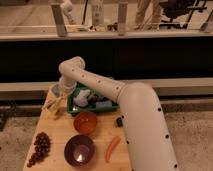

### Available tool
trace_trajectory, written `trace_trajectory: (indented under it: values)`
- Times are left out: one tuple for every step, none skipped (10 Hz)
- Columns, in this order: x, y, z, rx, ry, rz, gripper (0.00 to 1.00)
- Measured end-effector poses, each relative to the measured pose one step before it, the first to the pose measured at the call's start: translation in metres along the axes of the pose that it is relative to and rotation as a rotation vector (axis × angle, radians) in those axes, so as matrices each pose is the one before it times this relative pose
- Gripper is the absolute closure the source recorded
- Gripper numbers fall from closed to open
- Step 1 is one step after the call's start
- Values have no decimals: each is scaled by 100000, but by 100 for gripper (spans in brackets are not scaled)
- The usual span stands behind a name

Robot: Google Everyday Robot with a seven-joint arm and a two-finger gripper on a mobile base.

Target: Place banana in metal cup

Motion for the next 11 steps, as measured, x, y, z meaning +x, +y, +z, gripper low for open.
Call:
trace_trajectory:
  values:
    - [-454, -259, 407, -949, -210, -660, 82]
    - [-393, -263, 410, -738, -303, -561, 73]
    - [-307, -278, 448, -969, -538, -477, 61]
    - [-253, -229, 404, -1033, -352, -344, 51]
    - [-242, -135, 345, -1025, -302, -421, 41]
    - [-203, -60, 238, -672, -291, -343, 32]
    - [71, 34, -148, -245, -292, -208, 23]
    - [-11, 46, -112, -151, -158, -375, 22]
    - [-336, -160, -250, 106, -502, -904, 22]
    - [-500, -91, -176, -171, -614, -1317, 22]
    - [-541, -150, -317, 96, -546, -1331, 22]
